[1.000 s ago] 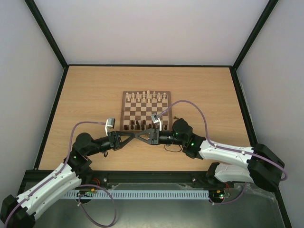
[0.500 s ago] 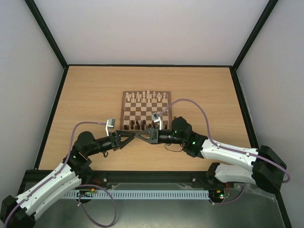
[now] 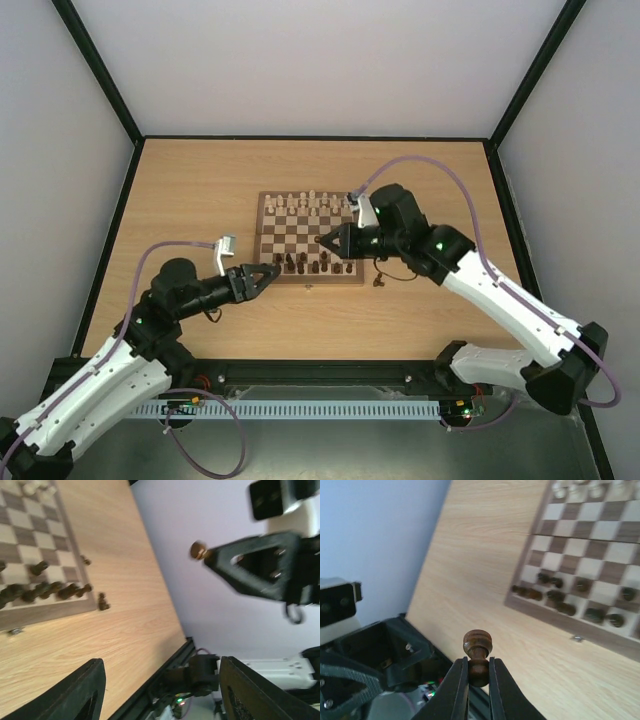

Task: Set up the chess pieces on the board
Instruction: Place the chess piece on the chessboard.

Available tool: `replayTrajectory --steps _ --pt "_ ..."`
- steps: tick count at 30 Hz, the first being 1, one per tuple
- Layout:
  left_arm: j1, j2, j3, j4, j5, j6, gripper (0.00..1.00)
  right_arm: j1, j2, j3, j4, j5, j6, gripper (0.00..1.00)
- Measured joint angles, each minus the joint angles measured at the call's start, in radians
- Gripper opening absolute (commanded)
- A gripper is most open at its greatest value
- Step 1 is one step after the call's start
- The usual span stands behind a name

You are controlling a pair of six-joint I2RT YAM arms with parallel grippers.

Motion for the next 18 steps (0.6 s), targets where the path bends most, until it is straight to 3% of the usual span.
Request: replayTrajectory --steps 9,18 --pt "0.003 0.104 -0.027 -0.037 -0.003 0.091 0.66 -0.037 0.266 0.272 -0.443 0.179 -0.18 0.04" --pt "0.023 0.109 -0.067 -0.03 0.028 0.131 0.66 -0.072 0.503 0.322 -0.57 0.344 -0.246 0.03"
